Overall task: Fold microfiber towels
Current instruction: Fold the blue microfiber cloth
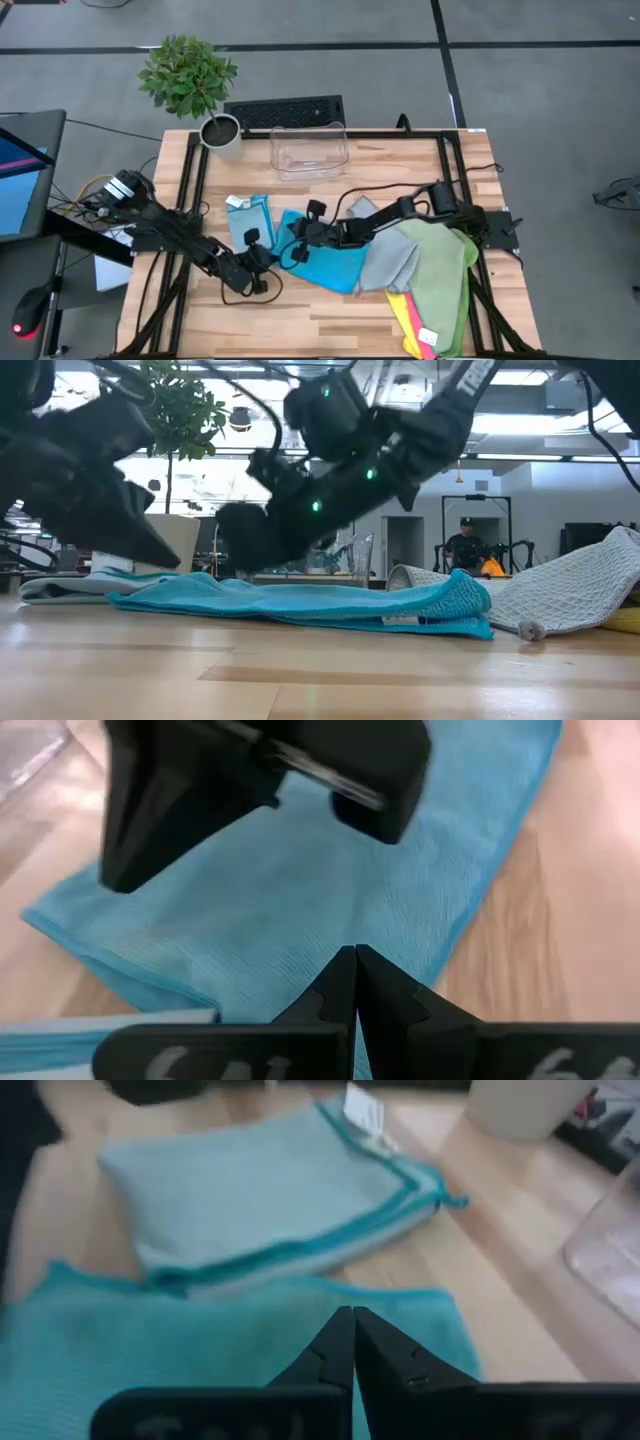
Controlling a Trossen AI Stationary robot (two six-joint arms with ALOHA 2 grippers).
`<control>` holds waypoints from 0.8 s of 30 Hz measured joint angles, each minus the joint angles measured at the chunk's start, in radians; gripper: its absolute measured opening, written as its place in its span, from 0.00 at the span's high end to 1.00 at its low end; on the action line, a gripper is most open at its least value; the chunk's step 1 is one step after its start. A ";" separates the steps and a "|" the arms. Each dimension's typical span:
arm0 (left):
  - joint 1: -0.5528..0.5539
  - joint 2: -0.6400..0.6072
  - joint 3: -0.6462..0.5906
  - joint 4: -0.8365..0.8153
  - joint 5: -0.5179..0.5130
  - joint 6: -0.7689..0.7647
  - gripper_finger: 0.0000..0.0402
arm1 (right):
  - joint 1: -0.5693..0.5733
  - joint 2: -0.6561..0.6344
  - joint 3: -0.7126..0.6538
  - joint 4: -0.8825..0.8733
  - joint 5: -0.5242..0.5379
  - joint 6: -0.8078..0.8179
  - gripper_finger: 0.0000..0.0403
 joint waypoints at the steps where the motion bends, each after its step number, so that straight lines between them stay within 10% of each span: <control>1: 0.000 0.030 0.000 0.013 0.000 0.001 1.00 | -0.006 0.017 0.001 0.007 -0.001 0.003 0.93; 10: 0.043 0.256 0.009 0.103 -0.078 -0.114 1.00 | -0.076 0.051 0.003 -0.038 0.011 0.069 0.95; 24: 0.031 0.152 0.000 -0.009 -0.005 -0.052 1.00 | -0.022 -0.172 -0.001 -0.356 0.079 0.013 0.94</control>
